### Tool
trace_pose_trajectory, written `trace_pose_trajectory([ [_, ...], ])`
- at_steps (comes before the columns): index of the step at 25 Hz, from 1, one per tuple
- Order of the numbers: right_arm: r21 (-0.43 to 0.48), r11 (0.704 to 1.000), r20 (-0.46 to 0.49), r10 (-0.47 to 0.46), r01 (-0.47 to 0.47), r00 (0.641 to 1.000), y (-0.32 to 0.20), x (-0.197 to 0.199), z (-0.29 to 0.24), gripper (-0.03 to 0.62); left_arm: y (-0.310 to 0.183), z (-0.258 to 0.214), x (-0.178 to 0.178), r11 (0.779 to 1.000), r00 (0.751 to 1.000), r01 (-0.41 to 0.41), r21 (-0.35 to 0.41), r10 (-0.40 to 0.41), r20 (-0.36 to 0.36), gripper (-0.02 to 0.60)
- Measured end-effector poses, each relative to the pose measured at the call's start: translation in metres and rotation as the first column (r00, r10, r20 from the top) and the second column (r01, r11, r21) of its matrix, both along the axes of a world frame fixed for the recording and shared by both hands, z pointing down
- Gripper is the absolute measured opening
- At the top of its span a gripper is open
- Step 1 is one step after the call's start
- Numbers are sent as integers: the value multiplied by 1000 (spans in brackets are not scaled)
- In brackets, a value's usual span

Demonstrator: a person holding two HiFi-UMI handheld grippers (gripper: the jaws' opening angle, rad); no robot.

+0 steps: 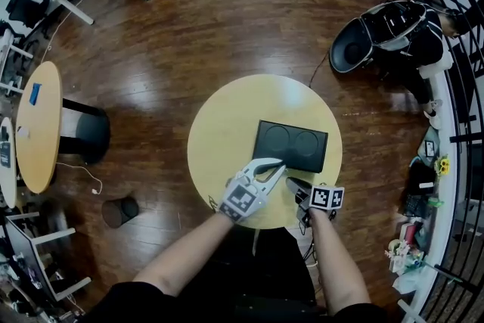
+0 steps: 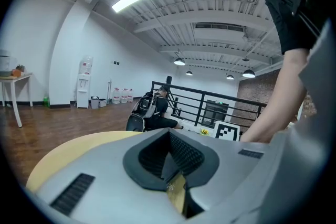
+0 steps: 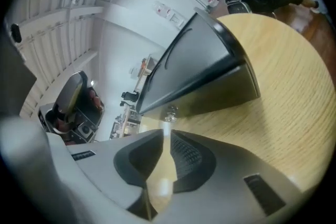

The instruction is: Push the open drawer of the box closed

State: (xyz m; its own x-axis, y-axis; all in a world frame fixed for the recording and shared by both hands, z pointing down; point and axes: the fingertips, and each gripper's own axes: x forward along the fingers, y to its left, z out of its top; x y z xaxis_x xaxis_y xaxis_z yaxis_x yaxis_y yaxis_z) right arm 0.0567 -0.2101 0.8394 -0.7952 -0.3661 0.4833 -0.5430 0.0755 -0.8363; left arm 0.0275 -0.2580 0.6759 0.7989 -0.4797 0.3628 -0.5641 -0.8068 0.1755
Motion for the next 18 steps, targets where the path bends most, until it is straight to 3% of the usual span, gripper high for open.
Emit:
trace_pose_trajectory([
  [1,29,1000,-9,-12,12,1000,3,1,-8,22,4,-3,0,1000,1000,-3,1,3,1,34],
  [5,188,981,-18,-43,46,999,9,-3,-62,17,25,-24,-5,1000,1000,-16,0,16,-7,32],
  [8,343,938,-14,-42,44,999,11,-2,-118,17,40,-45,-6,1000,1000,-16,14,16,-19,32],
  [11,498,864,-69,-39,68,997,19,4,-175,17,56,-70,-3,999,999,-13,33,14,-44,32],
  [18,750,637,-192,-44,176,980,48,-11,-299,17,93,-147,-7,995,994,-51,86,59,-91,32],
])
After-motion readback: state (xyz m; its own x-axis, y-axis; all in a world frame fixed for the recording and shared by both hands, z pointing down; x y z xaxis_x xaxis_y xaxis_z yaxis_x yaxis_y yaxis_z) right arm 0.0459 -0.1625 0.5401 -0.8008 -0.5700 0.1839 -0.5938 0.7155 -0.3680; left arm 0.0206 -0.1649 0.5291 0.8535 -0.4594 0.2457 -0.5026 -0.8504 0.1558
